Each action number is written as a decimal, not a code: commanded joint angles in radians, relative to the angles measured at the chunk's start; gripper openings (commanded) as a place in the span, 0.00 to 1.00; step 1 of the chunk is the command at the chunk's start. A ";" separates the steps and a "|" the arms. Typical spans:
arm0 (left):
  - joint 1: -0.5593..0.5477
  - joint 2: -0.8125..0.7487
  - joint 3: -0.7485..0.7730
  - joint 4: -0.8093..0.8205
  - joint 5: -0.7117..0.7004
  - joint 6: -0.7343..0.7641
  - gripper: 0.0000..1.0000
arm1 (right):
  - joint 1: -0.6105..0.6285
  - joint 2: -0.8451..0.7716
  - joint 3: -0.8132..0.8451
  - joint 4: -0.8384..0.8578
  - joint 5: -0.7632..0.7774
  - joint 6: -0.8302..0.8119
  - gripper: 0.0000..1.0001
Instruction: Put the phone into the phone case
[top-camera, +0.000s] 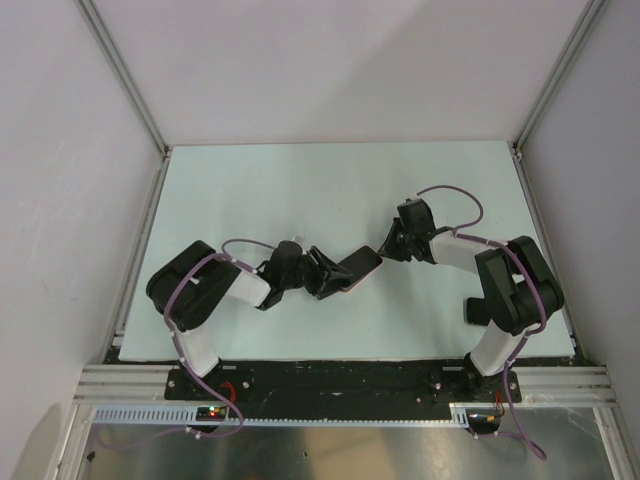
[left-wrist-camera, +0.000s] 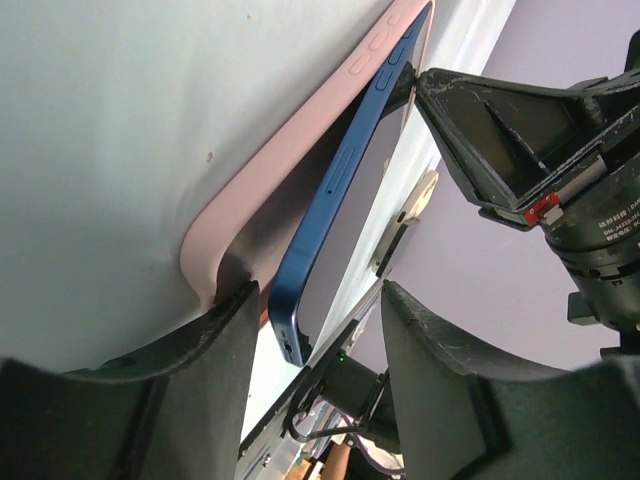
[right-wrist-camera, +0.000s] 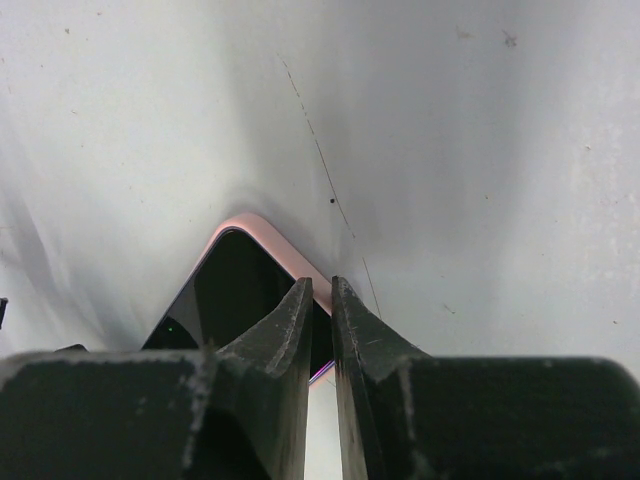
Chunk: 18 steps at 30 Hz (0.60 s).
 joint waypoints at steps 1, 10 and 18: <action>-0.011 -0.045 -0.045 -0.050 0.017 0.049 0.59 | 0.010 -0.012 -0.002 0.002 -0.010 -0.001 0.17; -0.010 -0.125 -0.093 -0.057 0.013 0.078 0.59 | 0.001 -0.012 -0.001 0.006 -0.014 -0.009 0.17; -0.008 -0.244 -0.087 -0.202 -0.024 0.177 0.55 | 0.010 -0.053 0.004 -0.026 -0.025 -0.021 0.23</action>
